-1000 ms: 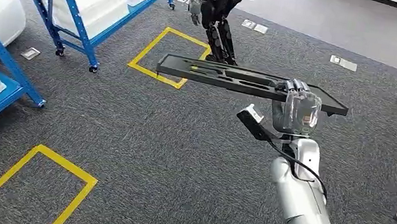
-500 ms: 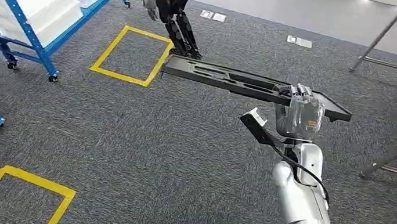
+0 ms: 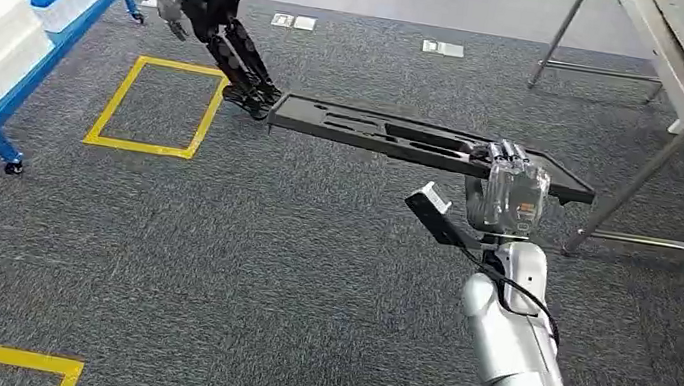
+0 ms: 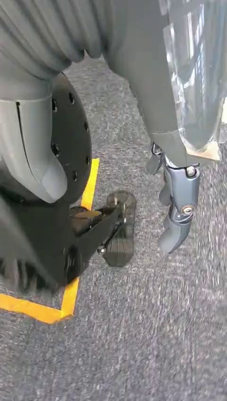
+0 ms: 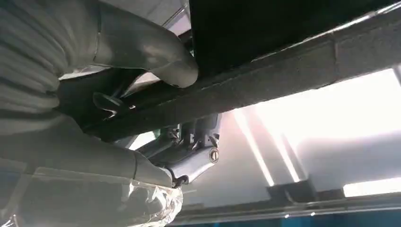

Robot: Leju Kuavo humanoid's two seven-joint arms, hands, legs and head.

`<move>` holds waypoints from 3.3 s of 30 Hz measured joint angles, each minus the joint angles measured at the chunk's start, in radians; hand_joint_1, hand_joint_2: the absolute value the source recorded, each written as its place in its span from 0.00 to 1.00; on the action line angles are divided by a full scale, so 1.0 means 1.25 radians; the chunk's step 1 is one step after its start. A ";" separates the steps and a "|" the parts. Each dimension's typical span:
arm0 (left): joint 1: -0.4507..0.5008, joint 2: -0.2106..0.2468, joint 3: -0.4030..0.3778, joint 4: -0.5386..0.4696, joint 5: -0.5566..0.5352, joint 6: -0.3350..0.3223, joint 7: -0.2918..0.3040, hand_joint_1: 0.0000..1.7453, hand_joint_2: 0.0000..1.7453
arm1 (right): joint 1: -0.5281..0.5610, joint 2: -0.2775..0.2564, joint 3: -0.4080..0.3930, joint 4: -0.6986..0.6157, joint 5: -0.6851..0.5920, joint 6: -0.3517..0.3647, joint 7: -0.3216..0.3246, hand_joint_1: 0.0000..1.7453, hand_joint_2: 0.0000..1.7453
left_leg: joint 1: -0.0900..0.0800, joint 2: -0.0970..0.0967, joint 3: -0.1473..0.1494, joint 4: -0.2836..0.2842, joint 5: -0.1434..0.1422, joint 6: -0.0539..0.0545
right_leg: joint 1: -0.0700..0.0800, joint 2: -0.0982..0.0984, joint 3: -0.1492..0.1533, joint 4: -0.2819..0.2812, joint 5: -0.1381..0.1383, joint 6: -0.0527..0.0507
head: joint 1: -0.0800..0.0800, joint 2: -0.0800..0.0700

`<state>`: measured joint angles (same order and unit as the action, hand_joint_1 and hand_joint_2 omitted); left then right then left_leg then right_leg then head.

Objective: Take the parts from the cabinet and place them on the table.

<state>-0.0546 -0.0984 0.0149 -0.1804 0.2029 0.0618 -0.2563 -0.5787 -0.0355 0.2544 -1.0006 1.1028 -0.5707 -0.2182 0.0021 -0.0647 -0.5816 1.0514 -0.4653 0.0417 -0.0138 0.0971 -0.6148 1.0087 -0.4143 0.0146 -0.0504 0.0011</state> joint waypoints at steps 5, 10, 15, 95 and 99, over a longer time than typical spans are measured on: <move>-0.001 0.001 0.000 0.000 0.002 0.002 -0.002 0.00 1.00 | 0.001 0.010 0.001 0.000 0.007 -0.005 0.000 1.00 1.00 | -0.005 0.016 0.015 -0.041 0.005 0.007 | -0.001 0.041 -0.015 -0.007 0.015 0.020 | 0.000 0.000; 0.000 -0.002 0.000 0.000 -0.003 0.004 -0.003 0.00 1.00 | 0.003 0.019 0.005 0.005 0.002 -0.013 -0.007 1.00 1.00 | -0.002 0.069 0.015 -0.055 0.016 0.013 | -0.001 -0.066 -0.121 0.214 -0.087 0.009 | 0.009 0.000; 0.000 -0.006 0.000 0.000 -0.005 0.021 -0.003 0.00 1.00 | 0.013 0.033 0.007 0.016 -0.003 -0.027 -0.014 1.00 1.00 | 0.000 0.117 0.014 -0.048 0.009 0.002 | -0.013 -0.116 0.002 0.020 -0.019 0.048 | 0.014 0.000; 0.002 -0.013 0.024 0.000 -0.013 0.047 -0.020 0.00 1.00 | -0.056 0.077 0.014 0.060 0.158 -0.032 0.139 1.00 1.00 | 0.005 -0.002 0.006 -0.037 0.001 -0.016 | -0.001 0.020 0.004 -0.013 0.007 0.004 | 0.014 0.000; 0.000 -0.013 0.024 0.000 -0.022 0.039 -0.016 0.00 1.00 | -0.102 0.047 -0.021 0.099 0.249 -0.024 0.209 1.00 1.00 | 0.011 0.037 0.006 -0.052 0.017 0.004 | 0.007 -0.037 -0.039 0.048 -0.027 0.009 | 0.026 0.000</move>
<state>-0.0547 -0.1152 0.0443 -0.1808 0.1751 0.1102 -0.2758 -0.7063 0.0232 0.2285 -0.8773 1.4135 -0.6004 0.0428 0.0160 -0.0180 -0.5737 0.9867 -0.4443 0.0473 -0.0047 0.0508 -0.6636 1.0692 -0.4476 0.0261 -0.0182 0.0011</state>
